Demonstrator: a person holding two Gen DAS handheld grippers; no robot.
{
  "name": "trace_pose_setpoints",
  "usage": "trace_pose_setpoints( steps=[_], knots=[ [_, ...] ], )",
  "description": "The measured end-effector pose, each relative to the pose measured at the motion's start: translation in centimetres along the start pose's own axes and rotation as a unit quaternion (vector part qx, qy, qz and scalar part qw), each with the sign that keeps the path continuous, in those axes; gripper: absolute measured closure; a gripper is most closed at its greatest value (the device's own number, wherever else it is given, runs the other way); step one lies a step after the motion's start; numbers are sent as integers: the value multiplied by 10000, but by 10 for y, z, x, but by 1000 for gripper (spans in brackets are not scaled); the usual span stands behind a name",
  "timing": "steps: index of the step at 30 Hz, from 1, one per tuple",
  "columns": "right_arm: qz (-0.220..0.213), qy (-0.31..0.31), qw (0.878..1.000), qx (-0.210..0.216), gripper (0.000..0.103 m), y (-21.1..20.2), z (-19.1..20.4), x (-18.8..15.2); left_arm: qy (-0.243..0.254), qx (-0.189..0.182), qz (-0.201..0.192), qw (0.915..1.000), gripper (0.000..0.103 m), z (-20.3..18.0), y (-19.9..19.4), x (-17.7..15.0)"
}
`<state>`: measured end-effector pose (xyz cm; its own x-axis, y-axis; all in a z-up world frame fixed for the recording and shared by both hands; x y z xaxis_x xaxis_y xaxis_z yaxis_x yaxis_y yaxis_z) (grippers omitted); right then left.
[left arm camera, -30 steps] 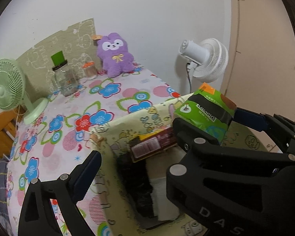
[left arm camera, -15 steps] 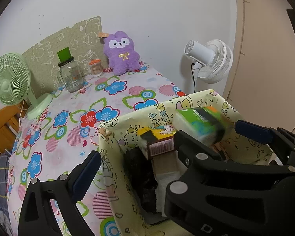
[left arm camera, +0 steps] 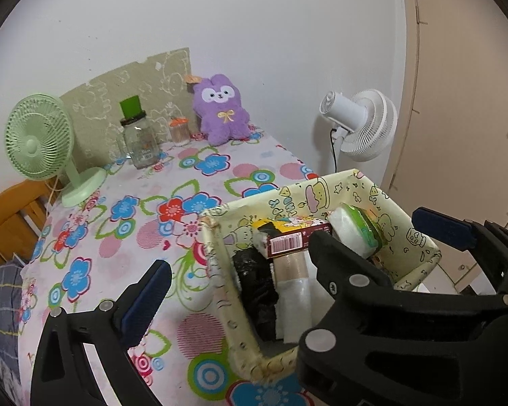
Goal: Organize soft objects
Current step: 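Withdraw both open tools up and back from the gift box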
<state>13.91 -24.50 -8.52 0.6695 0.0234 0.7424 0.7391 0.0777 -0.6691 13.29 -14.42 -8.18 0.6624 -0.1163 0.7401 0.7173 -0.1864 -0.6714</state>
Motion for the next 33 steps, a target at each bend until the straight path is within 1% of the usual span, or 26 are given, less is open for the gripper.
trace_pose_setpoints(
  steps=[12,23,29,33],
  knots=[
    [-347,-245,9991,49,9,-38,36,2,-131,221,-387,9989,0,27,-44,-5],
    [-725,-554,9958,97,9,-75,75,4,-459,488,-757,9949,0,68,-86,-12],
    [-811,-568,9946,322,9,-88,93,6,-591,717,-970,9909,0,92,-109,-16],
    [-938,-367,9933,573,9,-99,100,9,-690,885,-1104,9875,0,110,-124,-18]
  ],
)
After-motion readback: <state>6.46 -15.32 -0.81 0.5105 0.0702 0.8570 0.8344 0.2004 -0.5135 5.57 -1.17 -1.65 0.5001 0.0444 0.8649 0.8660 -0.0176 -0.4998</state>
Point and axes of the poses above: each gripper's, at about its wrist camera, not at the fingertips, and y roughly the way its jaws point, z to its left, x to its top, the point moved 3 cm from there along y, roughly the way its jaws point, and after that the axes turned 9 degrees about -y, right-handed, at the moved point
